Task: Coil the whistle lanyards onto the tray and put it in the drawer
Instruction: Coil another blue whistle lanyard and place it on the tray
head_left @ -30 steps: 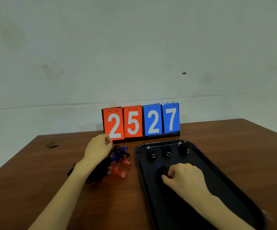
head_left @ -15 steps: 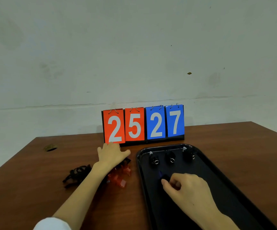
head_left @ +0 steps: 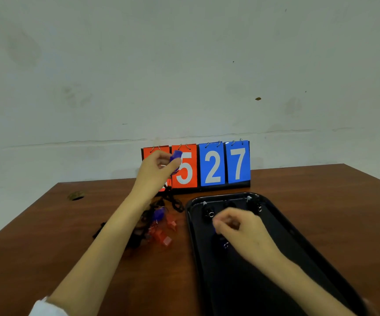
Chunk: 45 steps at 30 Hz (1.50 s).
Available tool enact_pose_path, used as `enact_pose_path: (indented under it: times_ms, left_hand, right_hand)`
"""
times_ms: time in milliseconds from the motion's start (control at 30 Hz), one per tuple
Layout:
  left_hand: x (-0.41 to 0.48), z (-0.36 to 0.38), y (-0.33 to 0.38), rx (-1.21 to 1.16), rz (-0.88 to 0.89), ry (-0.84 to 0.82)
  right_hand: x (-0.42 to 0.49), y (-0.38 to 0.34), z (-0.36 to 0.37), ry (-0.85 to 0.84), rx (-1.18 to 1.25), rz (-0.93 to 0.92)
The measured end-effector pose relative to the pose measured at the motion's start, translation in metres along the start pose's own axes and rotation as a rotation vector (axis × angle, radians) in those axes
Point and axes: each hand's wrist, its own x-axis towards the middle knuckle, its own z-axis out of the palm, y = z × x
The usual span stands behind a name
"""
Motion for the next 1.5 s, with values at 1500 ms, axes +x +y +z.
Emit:
enact_pose_path:
  times_ms: [1500]
  left_hand:
    - [0.013,-0.065,-0.055,-0.311,-0.587,-0.559]
  right_hand:
    - [0.045,0.028,-0.042,0.503,-0.037,0.163]
